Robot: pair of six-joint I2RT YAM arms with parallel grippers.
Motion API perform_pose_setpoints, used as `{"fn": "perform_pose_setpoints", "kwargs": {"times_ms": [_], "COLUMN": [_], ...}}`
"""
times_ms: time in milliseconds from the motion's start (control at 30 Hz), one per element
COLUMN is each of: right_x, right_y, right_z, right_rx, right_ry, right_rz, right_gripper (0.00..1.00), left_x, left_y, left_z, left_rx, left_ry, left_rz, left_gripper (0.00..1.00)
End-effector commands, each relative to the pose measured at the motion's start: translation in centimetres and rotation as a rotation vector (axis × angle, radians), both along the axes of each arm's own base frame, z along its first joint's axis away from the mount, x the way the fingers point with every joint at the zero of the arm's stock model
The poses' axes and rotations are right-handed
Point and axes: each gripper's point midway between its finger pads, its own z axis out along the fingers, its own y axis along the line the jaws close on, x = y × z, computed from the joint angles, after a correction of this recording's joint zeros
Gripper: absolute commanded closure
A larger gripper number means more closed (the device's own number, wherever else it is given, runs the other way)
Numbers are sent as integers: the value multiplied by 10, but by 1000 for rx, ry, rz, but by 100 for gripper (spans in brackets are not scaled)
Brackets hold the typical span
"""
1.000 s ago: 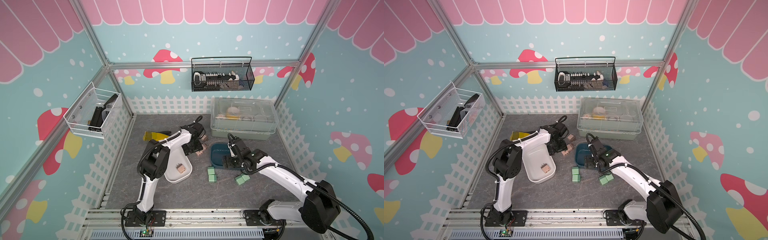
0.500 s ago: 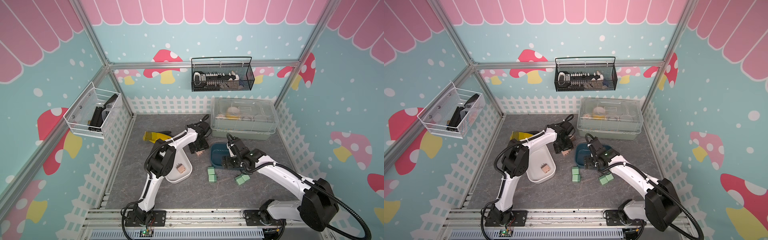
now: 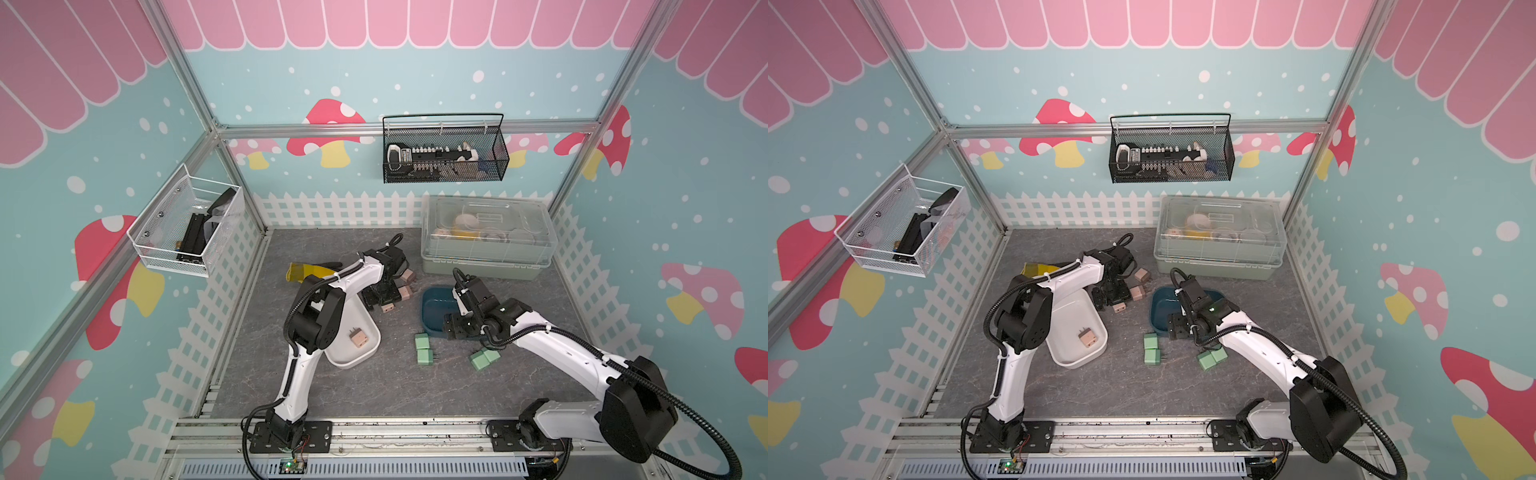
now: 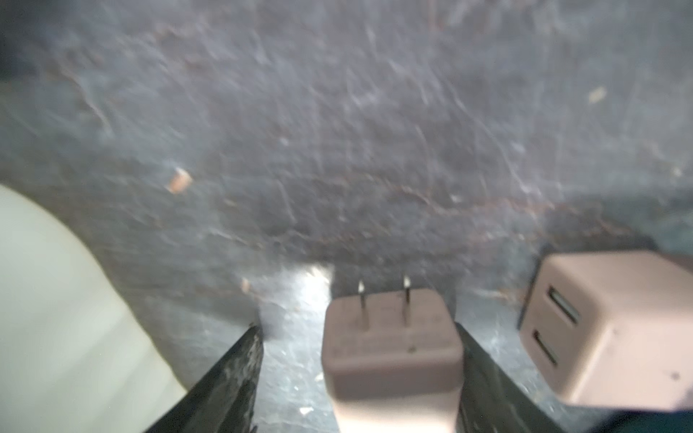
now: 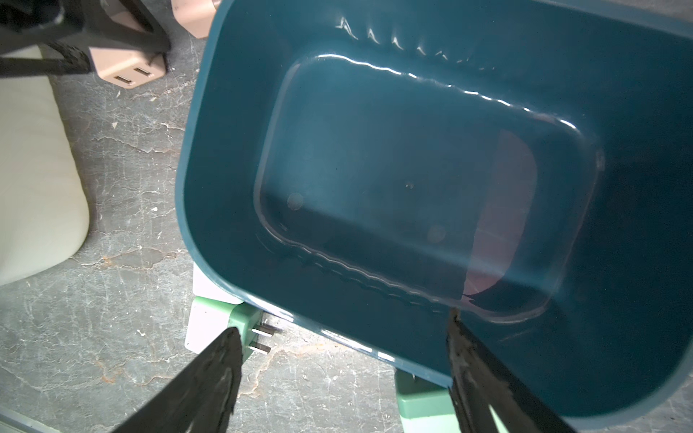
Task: Place the plugs by color into the storage box
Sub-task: Pick up the plug from the center of the board.
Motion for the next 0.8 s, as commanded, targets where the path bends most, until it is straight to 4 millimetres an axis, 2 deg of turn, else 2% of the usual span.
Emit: {"fn": "perform_pose_setpoints", "kwargs": {"times_ms": [0,200,367,567,700,767], "right_x": [2,2,1,0,0,0], "right_y": [1,3,2,1,3,3], "right_z": [-4,-6,-7,-9,-11,-12], "right_rx": [-5,-5,-9,-12,-12,-14], "right_ry": [9,18,21,24,32,35], "right_rz": [18,24,23,24,31,32], "right_gripper": [17,17,17,17,17,17], "left_x": [10,16,10,5,9,13], "left_y": [-3,-25,-17,-10,-9,-9], "left_z": [19,11,3,0,-3,-6], "left_rx": [11,2,31,47,56,48], "left_ry": [-55,-60,-44,-34,-49,-65], "left_rz": [-42,-116,-91,-86,-91,-87], "left_gripper": [26,26,31,32,33,38]}}
